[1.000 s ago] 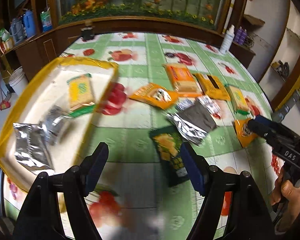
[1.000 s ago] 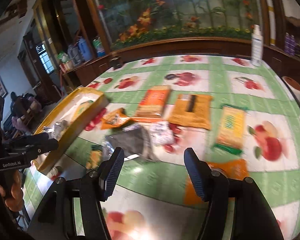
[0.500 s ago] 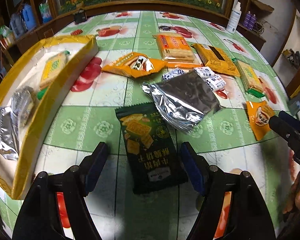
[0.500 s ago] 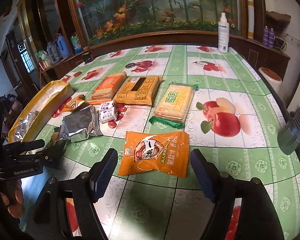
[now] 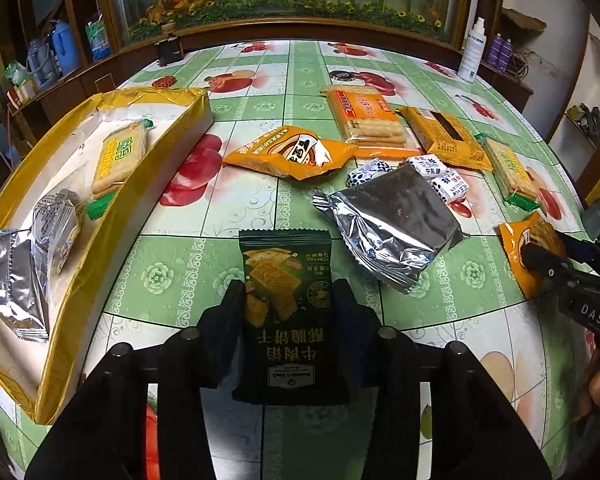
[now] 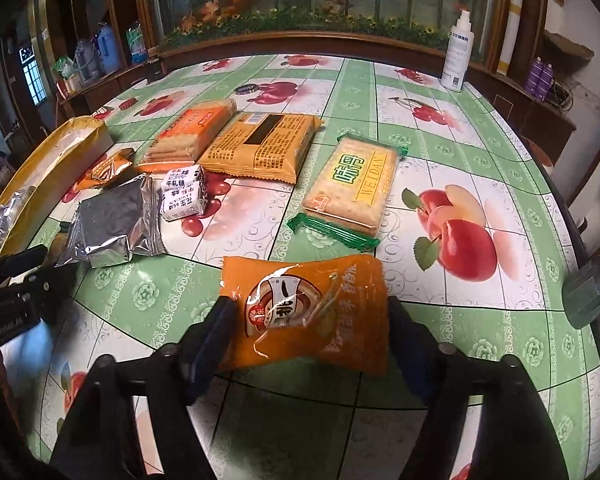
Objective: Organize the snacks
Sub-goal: 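Grasp the dark green snack bag with the left gripper while the right grasps the orange bag, then carry both bags over the yellow tray and open both grippers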
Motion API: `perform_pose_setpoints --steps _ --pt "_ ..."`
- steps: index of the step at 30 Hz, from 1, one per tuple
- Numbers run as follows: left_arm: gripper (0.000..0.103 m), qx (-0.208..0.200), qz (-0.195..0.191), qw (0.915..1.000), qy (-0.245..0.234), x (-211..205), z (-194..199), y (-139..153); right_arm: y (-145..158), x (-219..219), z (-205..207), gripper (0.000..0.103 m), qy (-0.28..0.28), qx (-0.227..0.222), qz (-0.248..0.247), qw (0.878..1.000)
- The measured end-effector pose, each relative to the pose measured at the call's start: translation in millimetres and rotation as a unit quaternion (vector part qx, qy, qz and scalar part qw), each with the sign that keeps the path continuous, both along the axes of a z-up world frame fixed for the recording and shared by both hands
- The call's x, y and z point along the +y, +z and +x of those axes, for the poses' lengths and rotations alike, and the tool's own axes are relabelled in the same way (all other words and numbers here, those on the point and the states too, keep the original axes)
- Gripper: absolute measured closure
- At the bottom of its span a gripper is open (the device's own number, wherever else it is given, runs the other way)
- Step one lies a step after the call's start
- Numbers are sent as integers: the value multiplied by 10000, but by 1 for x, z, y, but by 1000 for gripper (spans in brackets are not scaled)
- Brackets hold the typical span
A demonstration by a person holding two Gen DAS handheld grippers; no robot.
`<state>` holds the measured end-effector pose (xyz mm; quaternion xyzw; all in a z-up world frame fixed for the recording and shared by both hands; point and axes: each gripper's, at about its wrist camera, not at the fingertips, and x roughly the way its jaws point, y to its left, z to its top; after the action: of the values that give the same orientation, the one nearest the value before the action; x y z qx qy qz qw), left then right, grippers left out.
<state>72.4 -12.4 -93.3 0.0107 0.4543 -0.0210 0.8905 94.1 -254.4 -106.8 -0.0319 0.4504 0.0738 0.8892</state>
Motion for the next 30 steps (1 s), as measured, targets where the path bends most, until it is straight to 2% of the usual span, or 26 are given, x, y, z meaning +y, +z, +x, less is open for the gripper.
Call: perform_pose_setpoints --steps 1,6,7,8,19,23,25,30 --pt "61 -5 -10 10000 -24 1 -1 0 1 -1 -2 45 3 -32 21 10000" --pt "61 39 -225 9997 -40 10 -7 2 8 -4 -11 60 92 -126 98 9998" --pt "61 53 -252 9997 -45 12 -8 2 11 -4 -14 81 110 -170 114 9997" --pt "61 65 -257 9996 -48 13 -10 3 15 -4 -17 84 123 -217 202 9995" --pt "61 3 -455 9989 103 37 -29 12 40 7 -36 93 492 -359 892 9942" --pt "61 -98 -488 9987 142 45 -34 21 56 17 -44 95 628 -543 990 9916" --pt "61 -177 -472 9986 160 48 -38 26 65 23 -47 101 714 -623 1057 9899" --pt "61 -351 -467 9979 274 62 -46 37 83 45 -50 101 968 -783 1059 9866"
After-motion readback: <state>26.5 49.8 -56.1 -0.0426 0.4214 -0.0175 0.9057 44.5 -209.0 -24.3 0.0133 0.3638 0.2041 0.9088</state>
